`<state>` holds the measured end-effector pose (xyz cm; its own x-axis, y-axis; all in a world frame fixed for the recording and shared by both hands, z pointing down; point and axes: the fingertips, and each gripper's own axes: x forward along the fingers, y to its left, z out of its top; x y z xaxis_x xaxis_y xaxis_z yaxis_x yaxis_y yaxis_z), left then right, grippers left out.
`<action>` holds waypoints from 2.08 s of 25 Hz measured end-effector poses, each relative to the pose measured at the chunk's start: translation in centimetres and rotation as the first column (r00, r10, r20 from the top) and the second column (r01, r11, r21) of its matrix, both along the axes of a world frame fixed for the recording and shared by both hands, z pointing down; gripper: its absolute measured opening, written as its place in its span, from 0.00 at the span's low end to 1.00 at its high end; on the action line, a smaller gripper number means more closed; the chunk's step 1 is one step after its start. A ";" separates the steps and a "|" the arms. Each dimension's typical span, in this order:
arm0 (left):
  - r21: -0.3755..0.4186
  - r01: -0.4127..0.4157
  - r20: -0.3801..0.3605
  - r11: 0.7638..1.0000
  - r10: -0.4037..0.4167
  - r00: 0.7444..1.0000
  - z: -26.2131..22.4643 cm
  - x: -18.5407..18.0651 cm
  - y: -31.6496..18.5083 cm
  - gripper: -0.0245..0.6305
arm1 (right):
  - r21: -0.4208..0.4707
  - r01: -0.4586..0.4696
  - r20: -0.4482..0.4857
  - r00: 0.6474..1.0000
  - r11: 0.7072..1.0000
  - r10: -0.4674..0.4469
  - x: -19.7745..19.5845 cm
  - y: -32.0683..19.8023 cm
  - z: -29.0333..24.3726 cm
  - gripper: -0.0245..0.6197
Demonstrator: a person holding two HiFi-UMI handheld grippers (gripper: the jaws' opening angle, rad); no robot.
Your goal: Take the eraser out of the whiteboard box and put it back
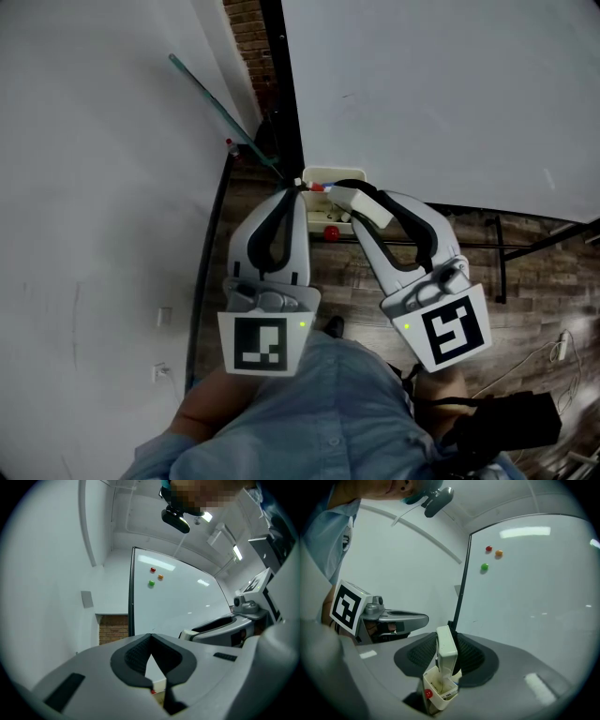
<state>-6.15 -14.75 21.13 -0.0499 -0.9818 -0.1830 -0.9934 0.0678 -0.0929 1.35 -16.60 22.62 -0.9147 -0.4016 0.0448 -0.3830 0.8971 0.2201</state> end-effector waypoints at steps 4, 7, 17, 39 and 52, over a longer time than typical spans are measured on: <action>-0.004 -0.007 0.016 1.000 0.007 1.000 0.0 0.2 0.0 0.04 | 0.002 0.003 0.001 1.000 1.000 -0.003 -0.1 0.0 -0.1 0.25; -0.008 -0.014 0.007 1.000 0.014 1.000 0.0 0.3 0.0 0.04 | -0.001 0.003 -0.001 1.000 1.000 -0.003 0.0 -0.1 -0.1 0.25; 0.001 -0.011 -0.009 1.000 0.011 1.000 -0.2 0.0 -0.2 0.04 | -0.002 0.009 -0.011 1.000 1.000 -0.009 -0.3 -0.2 0.0 0.25; -0.026 -0.005 -0.052 1.000 0.004 0.999 1.2 -2.3 -1.6 0.04 | -0.075 0.037 -0.094 0.995 0.997 -0.044 -3.1 -1.7 3.6 0.25; -0.075 -0.026 -0.084 0.997 0.019 0.996 3.2 -4.3 -3.2 0.04 | -0.151 0.029 -0.117 0.992 0.988 -0.047 -4.9 -2.8 6.4 0.25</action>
